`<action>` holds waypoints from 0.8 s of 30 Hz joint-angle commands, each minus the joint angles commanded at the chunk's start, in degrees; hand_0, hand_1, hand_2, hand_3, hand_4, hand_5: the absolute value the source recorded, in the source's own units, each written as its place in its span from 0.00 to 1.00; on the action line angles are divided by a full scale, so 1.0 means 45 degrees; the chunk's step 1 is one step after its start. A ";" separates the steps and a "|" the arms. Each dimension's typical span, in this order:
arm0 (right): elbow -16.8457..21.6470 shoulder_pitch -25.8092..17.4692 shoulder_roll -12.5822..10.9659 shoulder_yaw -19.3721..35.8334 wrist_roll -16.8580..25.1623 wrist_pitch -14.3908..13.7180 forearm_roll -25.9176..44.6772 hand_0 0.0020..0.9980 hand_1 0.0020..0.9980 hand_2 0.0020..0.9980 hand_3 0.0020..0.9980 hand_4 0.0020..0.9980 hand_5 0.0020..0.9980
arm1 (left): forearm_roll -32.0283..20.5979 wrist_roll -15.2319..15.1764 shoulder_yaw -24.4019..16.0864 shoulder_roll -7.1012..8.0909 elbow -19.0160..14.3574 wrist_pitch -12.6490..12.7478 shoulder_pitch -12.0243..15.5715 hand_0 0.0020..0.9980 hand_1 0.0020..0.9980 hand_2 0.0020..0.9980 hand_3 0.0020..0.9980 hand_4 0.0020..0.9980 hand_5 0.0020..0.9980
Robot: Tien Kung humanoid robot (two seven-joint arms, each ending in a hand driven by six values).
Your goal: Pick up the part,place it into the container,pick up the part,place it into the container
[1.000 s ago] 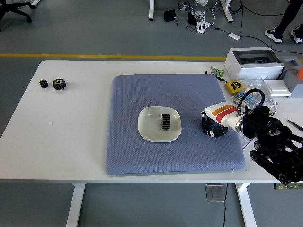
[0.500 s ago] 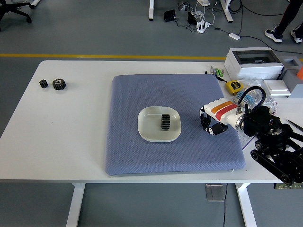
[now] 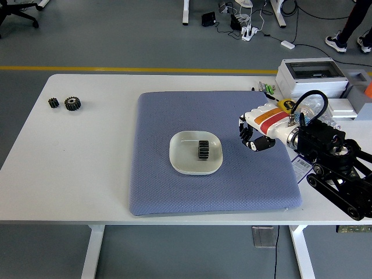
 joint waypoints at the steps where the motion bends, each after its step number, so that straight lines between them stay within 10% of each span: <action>1: 0.0030 0.0030 -0.0017 0.0034 -0.0019 0.0052 0.0015 0.38 0.40 0.42 0.49 0.67 0.03 | 0.0007 0.0000 -0.0017 0.0001 0.0000 0.0004 -0.0003 0.67 0.67 0.62 0.56 0.58 0.53; 24: 0.1225 0.1160 0.0956 -0.1996 -0.0109 0.0223 -0.0113 0.37 0.39 0.42 0.50 0.68 0.03 | 0.0061 0.0018 -0.0138 0.0063 0.0000 0.0034 -0.0121 0.67 0.66 0.63 0.56 0.58 0.53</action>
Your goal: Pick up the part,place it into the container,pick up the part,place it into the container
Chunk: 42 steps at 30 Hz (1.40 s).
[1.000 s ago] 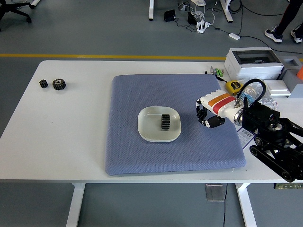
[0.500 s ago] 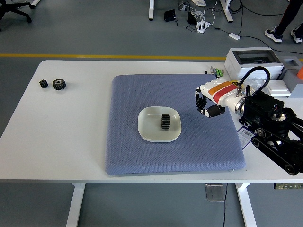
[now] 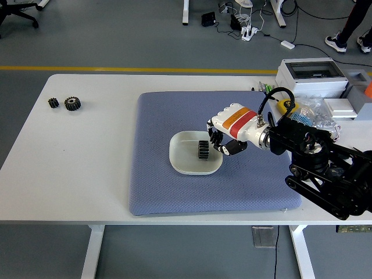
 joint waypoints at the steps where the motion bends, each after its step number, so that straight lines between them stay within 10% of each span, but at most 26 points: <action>1: -0.0032 0.0059 0.0104 -0.0101 0.0010 -0.0021 -0.0004 0.37 0.39 0.42 0.50 0.68 0.03 | -0.0001 -0.0001 -0.0007 0.0006 0.0000 0.0008 -0.0005 0.67 0.66 0.63 0.56 0.58 0.53; 13: -0.1312 0.0701 0.1329 -0.0540 -0.0035 -0.0321 -0.0180 0.37 0.40 0.43 0.50 0.68 0.03 | -0.0033 0.0020 0.0062 0.0043 0.0000 0.0012 -0.0093 0.67 0.66 0.63 0.56 0.58 0.53; 42: -0.2438 0.1198 0.1711 -0.1401 -0.0194 0.0503 -0.0530 0.36 0.44 0.46 0.51 0.66 0.07 | 0.0092 0.0036 0.0119 0.0086 0.0000 0.0020 -0.0078 0.67 0.66 0.63 0.56 0.58 0.53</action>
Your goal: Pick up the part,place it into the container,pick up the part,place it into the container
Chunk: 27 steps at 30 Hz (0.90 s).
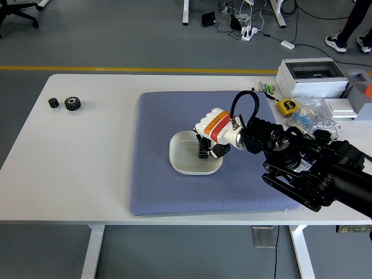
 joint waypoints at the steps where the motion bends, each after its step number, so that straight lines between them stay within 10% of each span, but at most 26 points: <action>1: 0.0003 0.0005 0.0001 0.0010 0.0003 -0.0005 0.0005 0.36 0.44 0.46 0.51 0.66 0.07 | 0.0020 0.0004 -0.0006 0.0001 0.0000 -0.0004 0.0004 0.67 0.66 0.63 0.56 0.58 0.53; 27: -0.0183 0.0334 0.0198 -0.0114 0.0034 0.0110 0.0091 0.34 0.44 0.47 0.50 0.65 0.17 | 0.0087 0.0008 -0.0047 0.0031 0.0000 0.0009 -0.0198 0.67 0.66 0.63 0.56 0.58 0.53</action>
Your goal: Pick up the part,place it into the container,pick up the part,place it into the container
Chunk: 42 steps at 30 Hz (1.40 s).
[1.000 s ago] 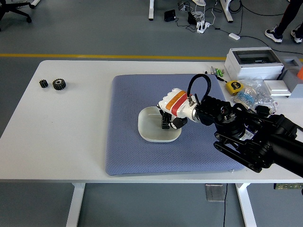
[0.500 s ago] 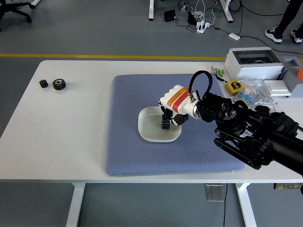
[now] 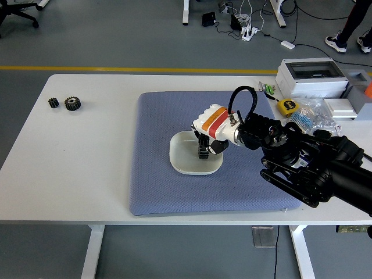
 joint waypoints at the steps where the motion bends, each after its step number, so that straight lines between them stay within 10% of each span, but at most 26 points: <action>1: -0.0027 0.0006 0.0027 -0.0021 -0.0002 -0.0004 0.0009 0.34 0.44 0.47 0.50 0.65 0.17 | -0.0011 -0.0001 0.0006 -0.0001 0.0000 0.0003 -0.0002 0.67 0.66 0.63 0.56 0.58 0.53; 42: -0.0439 0.0025 0.0216 -0.0003 0.0309 0.0179 0.0463 0.31 0.46 0.54 0.63 0.86 0.20 | 0.0059 0.0040 -0.0082 -0.0017 0.0000 -0.0010 0.0054 0.67 0.65 0.63 0.56 0.58 0.52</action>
